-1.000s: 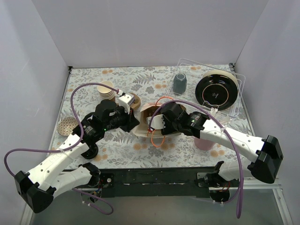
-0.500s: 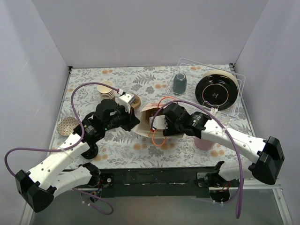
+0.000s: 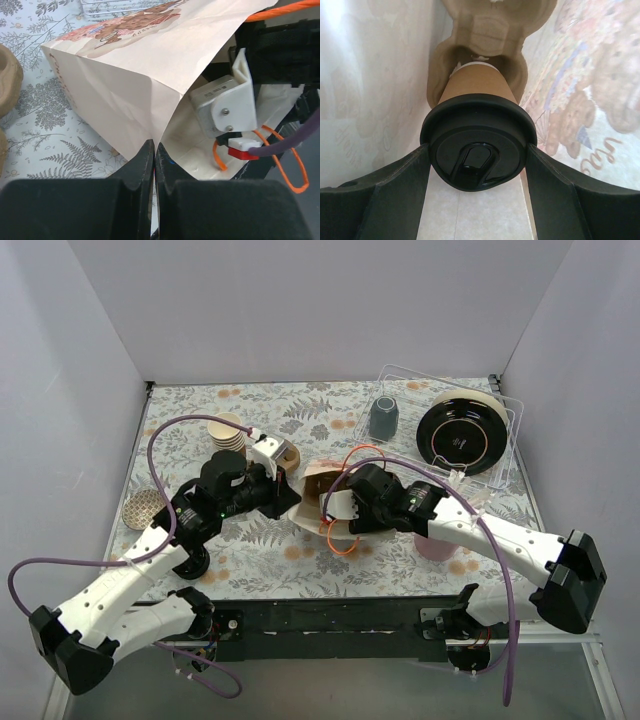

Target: Pack the takeout coffee

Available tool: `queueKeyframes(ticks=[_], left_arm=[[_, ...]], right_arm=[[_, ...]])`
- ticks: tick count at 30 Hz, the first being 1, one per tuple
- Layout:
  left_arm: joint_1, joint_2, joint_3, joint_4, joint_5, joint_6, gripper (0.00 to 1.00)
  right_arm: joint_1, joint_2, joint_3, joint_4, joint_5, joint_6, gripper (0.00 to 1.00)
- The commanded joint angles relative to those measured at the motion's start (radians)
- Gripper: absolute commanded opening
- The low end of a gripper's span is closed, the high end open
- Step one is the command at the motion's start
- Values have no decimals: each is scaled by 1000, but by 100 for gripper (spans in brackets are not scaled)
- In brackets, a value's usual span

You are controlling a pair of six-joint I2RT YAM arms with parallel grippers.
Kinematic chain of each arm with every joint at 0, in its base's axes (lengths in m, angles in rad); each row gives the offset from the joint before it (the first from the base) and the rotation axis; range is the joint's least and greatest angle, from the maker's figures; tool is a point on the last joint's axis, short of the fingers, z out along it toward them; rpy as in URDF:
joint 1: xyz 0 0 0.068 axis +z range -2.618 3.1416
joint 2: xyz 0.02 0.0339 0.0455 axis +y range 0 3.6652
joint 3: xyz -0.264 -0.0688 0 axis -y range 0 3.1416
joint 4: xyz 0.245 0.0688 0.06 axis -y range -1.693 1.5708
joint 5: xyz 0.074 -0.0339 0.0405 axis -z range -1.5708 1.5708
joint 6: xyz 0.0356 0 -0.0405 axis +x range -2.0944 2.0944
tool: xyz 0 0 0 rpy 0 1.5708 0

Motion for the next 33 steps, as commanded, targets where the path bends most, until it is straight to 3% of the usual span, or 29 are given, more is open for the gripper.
queueKeyframes(ticks=[1, 15, 33], left_arm=[[5, -60, 10, 49, 36, -22, 0], [5, -101, -110, 126, 119, -136, 0], [5, -106, -138, 115, 113, -203, 0]], right_arm=[[-7, 19, -25, 11, 65, -11, 25], [-10, 7, -107, 241, 49, 18, 24], [-58, -31, -226, 369, -10, 58, 23]])
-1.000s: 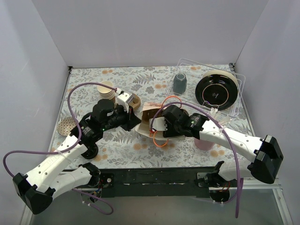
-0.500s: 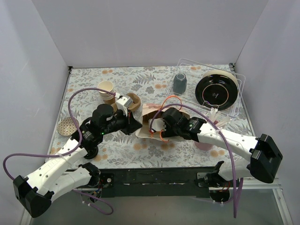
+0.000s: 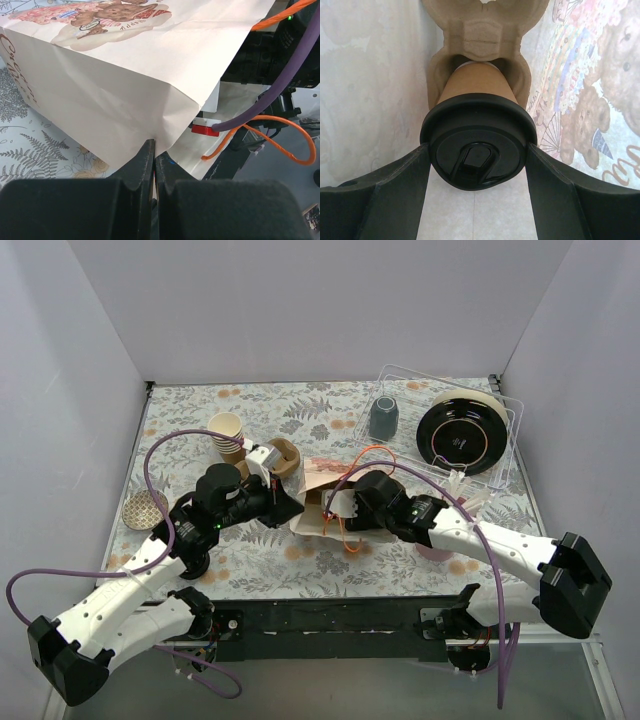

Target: Pack the takeout coffee

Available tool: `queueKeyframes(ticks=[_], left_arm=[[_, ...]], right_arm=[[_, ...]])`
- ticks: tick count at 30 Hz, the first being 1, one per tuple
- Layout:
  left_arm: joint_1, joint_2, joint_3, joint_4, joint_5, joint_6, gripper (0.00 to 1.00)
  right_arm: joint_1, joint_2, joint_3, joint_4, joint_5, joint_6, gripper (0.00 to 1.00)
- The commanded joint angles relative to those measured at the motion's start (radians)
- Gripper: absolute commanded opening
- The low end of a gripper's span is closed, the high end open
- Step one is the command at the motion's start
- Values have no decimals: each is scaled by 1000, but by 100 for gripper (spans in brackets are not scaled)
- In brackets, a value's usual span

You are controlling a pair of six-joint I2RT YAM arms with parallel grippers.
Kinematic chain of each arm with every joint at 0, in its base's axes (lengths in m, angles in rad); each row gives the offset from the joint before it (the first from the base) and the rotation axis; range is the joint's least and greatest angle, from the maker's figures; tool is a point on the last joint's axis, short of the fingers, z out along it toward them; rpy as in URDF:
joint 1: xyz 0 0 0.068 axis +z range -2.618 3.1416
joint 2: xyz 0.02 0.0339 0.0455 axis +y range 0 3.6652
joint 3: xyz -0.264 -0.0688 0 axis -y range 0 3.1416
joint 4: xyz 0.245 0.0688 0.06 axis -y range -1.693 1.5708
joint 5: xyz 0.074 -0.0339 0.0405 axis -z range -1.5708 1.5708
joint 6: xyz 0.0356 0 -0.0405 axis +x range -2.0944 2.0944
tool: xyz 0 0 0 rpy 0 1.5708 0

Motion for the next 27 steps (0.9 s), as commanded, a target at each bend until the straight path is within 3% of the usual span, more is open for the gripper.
queueKeyframes(ticks=[1, 27], left_arm=[[4, -19, -4, 0, 28, -33, 0], [4, 12, 8, 3, 43, -54, 0]], right_arm=[[-18, 0, -29, 29, 1, 41, 23], [-18, 104, 2, 20, 10, 107, 27]])
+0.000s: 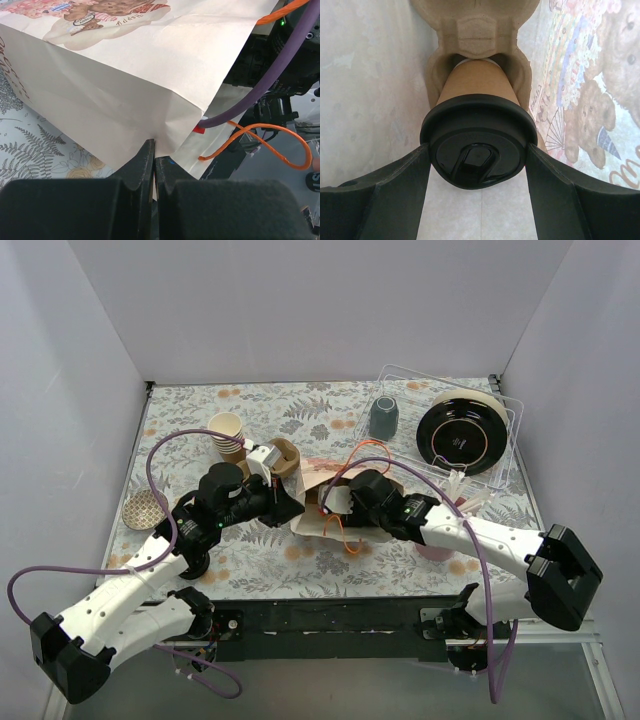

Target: Pack the takeout coffee

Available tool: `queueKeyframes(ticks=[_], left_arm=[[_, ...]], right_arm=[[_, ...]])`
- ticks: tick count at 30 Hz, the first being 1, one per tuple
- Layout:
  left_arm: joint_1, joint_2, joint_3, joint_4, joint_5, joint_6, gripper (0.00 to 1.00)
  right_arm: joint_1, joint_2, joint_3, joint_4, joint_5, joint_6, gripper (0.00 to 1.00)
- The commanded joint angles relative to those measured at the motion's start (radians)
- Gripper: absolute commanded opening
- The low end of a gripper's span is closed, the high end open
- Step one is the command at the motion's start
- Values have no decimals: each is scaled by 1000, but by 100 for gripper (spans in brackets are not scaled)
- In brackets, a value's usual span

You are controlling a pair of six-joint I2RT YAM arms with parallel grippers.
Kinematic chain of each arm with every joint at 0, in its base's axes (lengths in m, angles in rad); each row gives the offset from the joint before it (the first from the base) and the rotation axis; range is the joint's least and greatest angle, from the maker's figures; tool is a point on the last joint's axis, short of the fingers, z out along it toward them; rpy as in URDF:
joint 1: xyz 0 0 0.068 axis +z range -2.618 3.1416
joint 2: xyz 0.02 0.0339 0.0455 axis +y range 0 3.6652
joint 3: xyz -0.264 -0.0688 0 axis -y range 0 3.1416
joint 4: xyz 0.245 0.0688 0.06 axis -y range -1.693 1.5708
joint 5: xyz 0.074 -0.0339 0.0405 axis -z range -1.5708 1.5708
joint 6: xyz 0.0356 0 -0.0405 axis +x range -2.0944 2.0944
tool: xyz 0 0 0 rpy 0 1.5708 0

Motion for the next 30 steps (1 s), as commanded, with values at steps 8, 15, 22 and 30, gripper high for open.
queueKeyframes(ticks=[8, 15, 22, 30], left_arm=[[-1, -10, 13, 1, 41, -17, 0], [-1, -13, 15, -4, 34, -22, 0], [-1, -30, 7, 3, 23, -34, 0], [-1, -45, -1, -8, 12, -40, 0]], right_arm=[[-16, 75, 6, -32, -12, 86, 26], [-16, 89, 17, -32, -21, 101, 26], [-18, 107, 31, -51, -58, 107, 25], [-18, 123, 40, -52, -60, 145, 26]])
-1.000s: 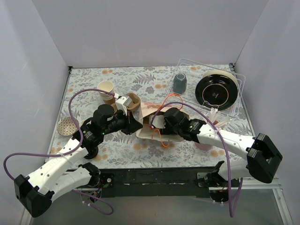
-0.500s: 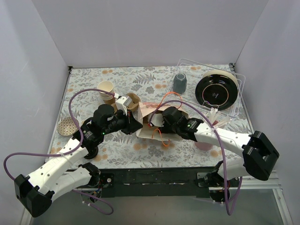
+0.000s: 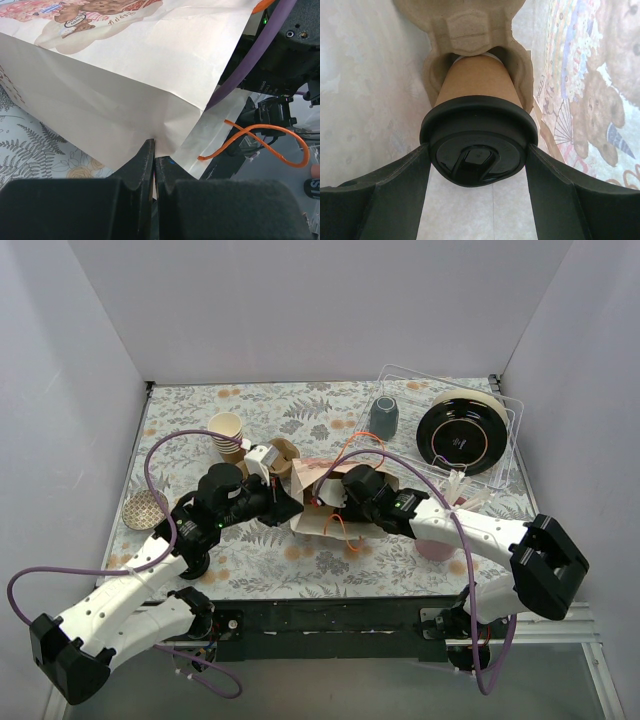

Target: Pack the takeout coffee

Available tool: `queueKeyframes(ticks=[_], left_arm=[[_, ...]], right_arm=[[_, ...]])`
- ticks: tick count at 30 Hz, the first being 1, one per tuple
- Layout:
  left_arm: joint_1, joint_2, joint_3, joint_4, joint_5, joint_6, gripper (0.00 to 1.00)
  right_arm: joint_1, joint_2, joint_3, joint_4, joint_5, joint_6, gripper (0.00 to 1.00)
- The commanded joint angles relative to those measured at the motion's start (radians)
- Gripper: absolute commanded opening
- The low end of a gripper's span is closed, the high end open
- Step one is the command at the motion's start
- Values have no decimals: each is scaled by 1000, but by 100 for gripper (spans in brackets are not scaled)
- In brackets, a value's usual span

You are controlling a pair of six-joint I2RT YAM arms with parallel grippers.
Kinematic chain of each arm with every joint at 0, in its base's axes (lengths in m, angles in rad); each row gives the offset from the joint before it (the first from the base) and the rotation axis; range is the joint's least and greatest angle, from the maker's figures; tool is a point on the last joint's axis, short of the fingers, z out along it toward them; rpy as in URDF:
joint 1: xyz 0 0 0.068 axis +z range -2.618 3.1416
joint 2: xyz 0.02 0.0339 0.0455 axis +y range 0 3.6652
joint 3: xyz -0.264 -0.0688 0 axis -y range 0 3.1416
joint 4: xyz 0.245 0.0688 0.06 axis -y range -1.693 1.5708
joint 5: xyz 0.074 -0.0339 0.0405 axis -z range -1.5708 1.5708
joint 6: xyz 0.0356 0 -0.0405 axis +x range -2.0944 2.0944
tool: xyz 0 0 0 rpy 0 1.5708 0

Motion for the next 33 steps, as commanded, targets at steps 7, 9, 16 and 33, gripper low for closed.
queueKeyframes(ticks=[7, 9, 16, 33], left_arm=[[-2, -19, 41, -22, -13, -23, 0], [-2, -16, 47, -24, -18, -26, 0], [-2, -11, 84, -50, -27, -16, 0], [-2, 16, 136, -79, -18, -7, 0]], right_arm=[[-11, -10, 34, -140, -44, 42, 46], [-13, -24, 55, -158, -55, 39, 55], [-13, -61, 103, -255, -82, 51, 73], [-13, -153, 184, -462, -118, 51, 99]])
